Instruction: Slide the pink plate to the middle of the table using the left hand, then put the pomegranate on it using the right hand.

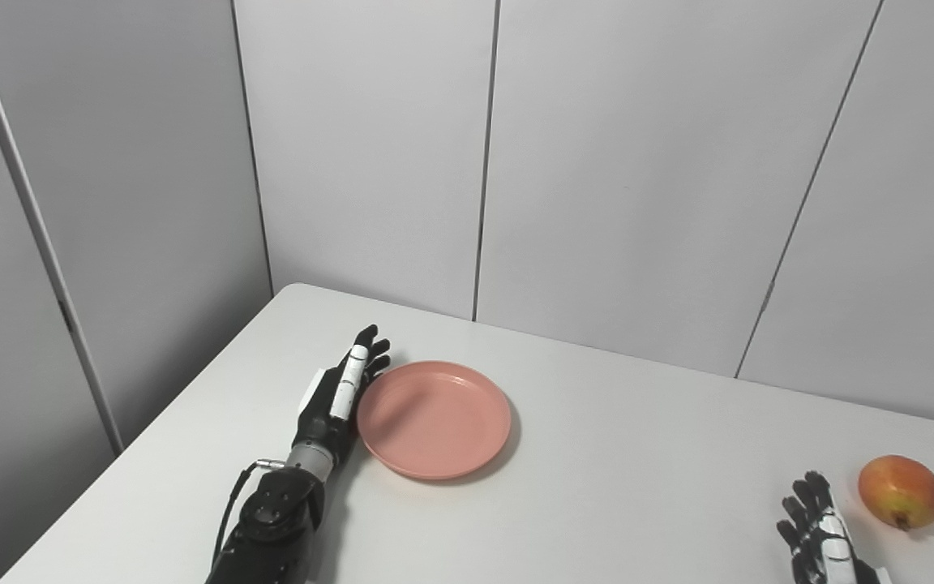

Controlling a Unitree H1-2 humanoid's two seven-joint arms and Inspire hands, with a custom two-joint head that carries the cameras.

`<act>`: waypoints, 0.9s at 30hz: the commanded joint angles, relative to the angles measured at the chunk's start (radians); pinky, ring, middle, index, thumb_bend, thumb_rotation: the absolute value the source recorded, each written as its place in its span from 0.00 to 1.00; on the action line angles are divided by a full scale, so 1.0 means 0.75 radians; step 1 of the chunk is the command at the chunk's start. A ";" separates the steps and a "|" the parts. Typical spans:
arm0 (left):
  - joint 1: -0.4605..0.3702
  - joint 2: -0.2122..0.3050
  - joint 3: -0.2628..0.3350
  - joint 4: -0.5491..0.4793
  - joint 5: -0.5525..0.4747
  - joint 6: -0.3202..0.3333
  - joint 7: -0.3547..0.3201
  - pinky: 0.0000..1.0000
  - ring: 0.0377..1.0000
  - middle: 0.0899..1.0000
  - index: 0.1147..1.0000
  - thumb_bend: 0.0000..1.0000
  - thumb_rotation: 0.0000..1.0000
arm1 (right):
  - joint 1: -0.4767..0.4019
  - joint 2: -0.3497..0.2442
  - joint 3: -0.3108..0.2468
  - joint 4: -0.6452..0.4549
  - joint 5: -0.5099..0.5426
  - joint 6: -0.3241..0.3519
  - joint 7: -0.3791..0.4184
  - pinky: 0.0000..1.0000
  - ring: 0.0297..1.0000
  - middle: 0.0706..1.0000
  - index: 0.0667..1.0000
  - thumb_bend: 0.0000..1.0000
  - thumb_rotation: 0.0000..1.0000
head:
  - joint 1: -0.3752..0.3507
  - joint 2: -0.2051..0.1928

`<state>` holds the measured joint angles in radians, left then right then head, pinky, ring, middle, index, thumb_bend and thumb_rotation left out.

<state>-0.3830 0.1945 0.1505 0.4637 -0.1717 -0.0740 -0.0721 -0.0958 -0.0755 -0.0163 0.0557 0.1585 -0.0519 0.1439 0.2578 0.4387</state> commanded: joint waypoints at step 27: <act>0.042 -0.016 -0.091 -0.242 0.006 0.171 -0.081 0.93 0.93 0.94 0.95 0.61 1.00 | -0.039 0.115 0.007 0.049 -0.116 -0.046 -0.112 0.93 0.93 0.95 0.96 0.55 0.80 | -0.364 0.096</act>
<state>-0.3318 0.1827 0.0868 0.3202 -0.1714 0.0479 -0.1230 -0.1253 -0.0038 -0.0137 0.0861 0.0733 -0.0548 0.0701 -0.0152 0.5093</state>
